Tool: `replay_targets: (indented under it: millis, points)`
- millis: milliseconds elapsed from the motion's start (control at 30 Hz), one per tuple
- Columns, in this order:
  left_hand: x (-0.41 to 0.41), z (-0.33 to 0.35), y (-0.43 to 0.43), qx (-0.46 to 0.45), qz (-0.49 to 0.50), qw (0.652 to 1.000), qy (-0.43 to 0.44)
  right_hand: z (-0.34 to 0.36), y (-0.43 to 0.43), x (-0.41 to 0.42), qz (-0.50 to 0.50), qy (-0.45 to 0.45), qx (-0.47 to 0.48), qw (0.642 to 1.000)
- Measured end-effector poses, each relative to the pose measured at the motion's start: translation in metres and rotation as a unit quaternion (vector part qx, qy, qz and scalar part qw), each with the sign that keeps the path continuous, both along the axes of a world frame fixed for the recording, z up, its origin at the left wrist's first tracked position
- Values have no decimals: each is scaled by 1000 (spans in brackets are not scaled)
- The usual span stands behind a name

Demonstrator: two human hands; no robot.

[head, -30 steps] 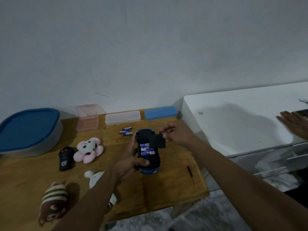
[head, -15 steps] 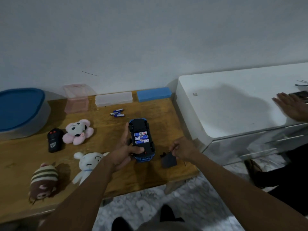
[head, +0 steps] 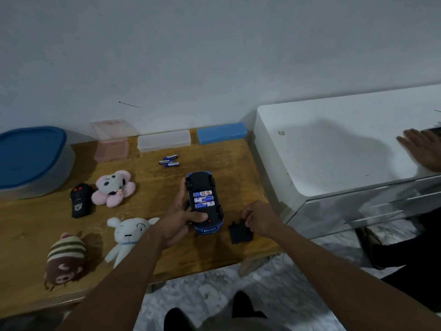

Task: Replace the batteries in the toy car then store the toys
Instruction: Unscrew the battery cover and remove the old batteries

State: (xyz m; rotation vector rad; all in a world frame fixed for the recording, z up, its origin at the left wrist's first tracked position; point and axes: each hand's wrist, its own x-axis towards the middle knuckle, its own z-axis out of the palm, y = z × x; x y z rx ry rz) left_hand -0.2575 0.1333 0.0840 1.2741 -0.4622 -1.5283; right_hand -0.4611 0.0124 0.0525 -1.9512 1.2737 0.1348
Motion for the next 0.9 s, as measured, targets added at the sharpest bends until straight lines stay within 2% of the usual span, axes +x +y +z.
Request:
replay_targets:
  millis: [200, 300, 433, 600, 733, 800, 900]
  points:
    - [4, 4, -1, -8, -5, 1000, -2, 7, 2, 7, -1, 16, -53, 998]
    - [6, 8, -3, -22, -3, 1000, 9, 33, 1, 25, -40, -50, -82, 995]
    - [9, 17, -11, -41, 7, 999, -12, 78, 7, 63, -109, -186, -28, 976]
    - [17, 28, -22, -71, 22, 997, -28, 123, 15, 92, -80, -110, -69, 988]
    - [23, 35, -27, -98, 27, 993, -55, 139, 20, 101, -118, -106, -89, 983]
    - [25, 37, -29, -100, 30, 993, -62, 140, 21, 105, -157, -131, -65, 977]
    - [30, 36, -30, -98, 19, 994, -53, 143, 23, 110, -258, -205, 53, 943]
